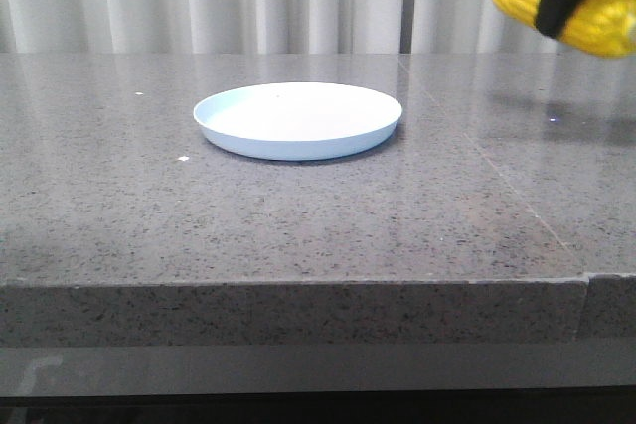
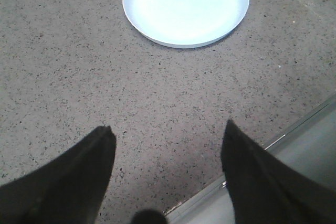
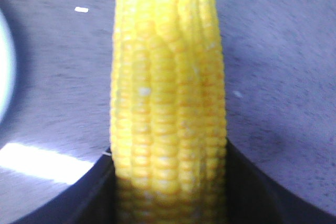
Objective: Place corn on plate with both arms
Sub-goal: 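Carry the corn cob with the right gripper over the plate and lower it, then open the right gripper and lift it off the corn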
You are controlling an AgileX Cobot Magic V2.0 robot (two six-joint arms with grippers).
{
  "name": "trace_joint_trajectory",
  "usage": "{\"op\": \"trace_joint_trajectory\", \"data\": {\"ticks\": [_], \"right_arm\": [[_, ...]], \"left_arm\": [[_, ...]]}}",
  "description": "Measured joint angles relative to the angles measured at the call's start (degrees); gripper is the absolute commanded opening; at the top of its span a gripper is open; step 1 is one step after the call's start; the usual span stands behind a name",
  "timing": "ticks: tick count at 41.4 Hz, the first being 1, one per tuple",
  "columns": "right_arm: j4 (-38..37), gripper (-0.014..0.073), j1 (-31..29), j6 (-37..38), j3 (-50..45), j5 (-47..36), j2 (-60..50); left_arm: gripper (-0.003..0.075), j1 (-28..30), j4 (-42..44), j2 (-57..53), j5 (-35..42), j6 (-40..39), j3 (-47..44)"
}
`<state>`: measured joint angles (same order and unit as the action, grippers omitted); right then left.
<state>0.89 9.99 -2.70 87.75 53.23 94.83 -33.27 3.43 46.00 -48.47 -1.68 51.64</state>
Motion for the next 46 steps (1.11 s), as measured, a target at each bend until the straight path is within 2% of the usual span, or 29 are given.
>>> {"op": "trace_joint_trajectory", "data": {"ticks": [7,16,21,30,33,40,43,46], "right_arm": [[0.1,0.0245,7.6,0.0,5.0,4.2,-0.8],[0.9,0.0245,17.1,0.0,11.0,4.8,3.5],[1.7,0.0248,19.4,0.0,13.6,4.8,8.0],[2.6,0.0252,19.9,0.0,17.2,3.4,16.2],[2.6,0.0298,19.9,0.0,17.7,2.4,18.5],[2.6,0.0540,19.9,0.0,18.0,0.6,21.7],[2.6,0.0584,19.9,0.0,18.0,0.4,22.1],[2.6,0.0582,19.9,0.0,18.0,0.2,22.0]], "left_arm": [[0.0430,0.0,0.0,0.0,0.0,0.0,0.0],[0.0430,0.0,0.0,0.0,0.0,0.0,0.0],[0.0430,0.0,0.0,0.0,0.0,0.0,0.0],[0.0430,0.0,0.0,0.0,0.0,0.0,0.0],[0.0430,0.0,0.0,0.0,0.0,0.0,0.0],[0.0430,0.0,0.0,0.0,0.0,0.0,0.0],[0.0430,0.0,0.0,0.0,0.0,0.0,0.0],[0.0430,0.0,0.0,0.0,0.0,0.0,0.0]]}}
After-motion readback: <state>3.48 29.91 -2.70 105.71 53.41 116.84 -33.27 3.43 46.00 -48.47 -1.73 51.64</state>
